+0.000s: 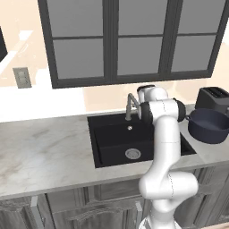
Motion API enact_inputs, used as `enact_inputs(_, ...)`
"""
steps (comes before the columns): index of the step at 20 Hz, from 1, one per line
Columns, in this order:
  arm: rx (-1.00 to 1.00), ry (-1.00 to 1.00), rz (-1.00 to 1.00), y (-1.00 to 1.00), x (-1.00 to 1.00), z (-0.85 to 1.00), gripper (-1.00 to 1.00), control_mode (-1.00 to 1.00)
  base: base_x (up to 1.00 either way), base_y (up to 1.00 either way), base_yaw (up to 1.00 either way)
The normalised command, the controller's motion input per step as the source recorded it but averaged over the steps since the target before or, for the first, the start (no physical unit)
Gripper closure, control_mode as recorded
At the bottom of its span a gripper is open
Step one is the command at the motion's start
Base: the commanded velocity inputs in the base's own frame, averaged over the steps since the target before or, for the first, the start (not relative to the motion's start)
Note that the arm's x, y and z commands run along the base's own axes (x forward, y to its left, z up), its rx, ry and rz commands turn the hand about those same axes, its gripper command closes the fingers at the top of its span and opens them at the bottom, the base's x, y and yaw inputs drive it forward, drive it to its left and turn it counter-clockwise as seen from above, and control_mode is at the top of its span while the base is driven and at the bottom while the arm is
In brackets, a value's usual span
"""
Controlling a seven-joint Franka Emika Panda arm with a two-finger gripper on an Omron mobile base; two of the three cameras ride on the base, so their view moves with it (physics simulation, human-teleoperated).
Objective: Dump the mushroom from the pot into the sink. Then turn on the water and wash the mushroom. Then turn off the water and put the mushroom back in the pot.
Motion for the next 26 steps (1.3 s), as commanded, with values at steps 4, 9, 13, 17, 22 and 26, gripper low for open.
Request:
enact_inputs(4, 0.02, 0.00, -0.01, -0.30, 0.00, -0.21, 1.00, -1.00, 0.00, 0.00, 0.00)
enact_inputs(9, 0.03, 0.00, -0.01, -0.40, 0.00, -0.27, 1.00, -1.00, 0.00, 0.00, 0.00)
enact_inputs(13, 0.02, 0.00, -0.02, -0.44, 0.00, -0.32, 1.00, -1.00, 0.00, 0.00, 0.00)
enact_inputs(17, 0.00, 0.01, -0.05, -0.48, 0.03, -0.38, 1.00, -1.00, 0.00, 0.00, 0.00)
enact_inputs(22, 0.00, 0.05, -0.12, -0.33, 0.17, -0.39, 1.00, -1.00, 0.00, 0.00, 0.00)
enact_inputs(26, 0.00, 0.05, -0.17, -0.45, 0.03, -0.47, 1.00, -1.00, 0.00, 0.00, 0.00)
